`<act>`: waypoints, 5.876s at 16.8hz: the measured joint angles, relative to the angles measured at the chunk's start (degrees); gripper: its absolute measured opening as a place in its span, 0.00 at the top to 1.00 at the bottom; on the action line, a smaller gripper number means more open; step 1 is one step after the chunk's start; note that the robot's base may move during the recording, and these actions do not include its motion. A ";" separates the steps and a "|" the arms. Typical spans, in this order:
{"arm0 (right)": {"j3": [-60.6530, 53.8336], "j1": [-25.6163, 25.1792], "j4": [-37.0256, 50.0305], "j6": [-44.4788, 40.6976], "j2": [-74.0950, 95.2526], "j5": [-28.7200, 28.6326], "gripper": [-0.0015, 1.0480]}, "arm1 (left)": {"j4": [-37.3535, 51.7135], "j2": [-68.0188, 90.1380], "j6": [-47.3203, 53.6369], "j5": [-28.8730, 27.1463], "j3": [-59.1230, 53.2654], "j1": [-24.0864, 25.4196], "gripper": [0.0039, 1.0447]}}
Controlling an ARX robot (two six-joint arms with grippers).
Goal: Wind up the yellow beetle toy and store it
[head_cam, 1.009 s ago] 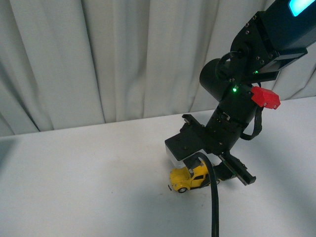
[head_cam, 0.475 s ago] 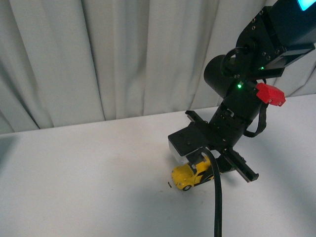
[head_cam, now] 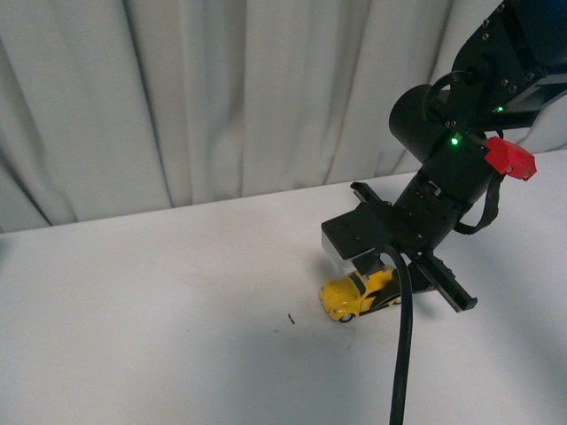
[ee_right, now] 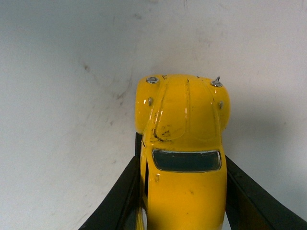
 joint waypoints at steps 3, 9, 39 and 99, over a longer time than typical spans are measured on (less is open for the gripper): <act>-2.89 -3.98 0.63 0.02 -1.29 -0.02 0.60 | 0.00 0.00 0.00 0.00 0.00 -0.02 0.06; -11.34 -10.64 2.71 -0.02 -5.77 -0.09 0.60 | 0.00 0.00 0.00 0.00 0.00 0.00 0.06; -15.91 -14.67 3.26 0.22 -8.70 -3.39 0.06 | 0.00 0.00 0.00 -0.02 0.00 -0.02 0.06; -75.06 3.15 34.14 98.49 -125.72 21.29 0.78 | 0.00 0.00 0.00 0.00 0.00 0.00 0.06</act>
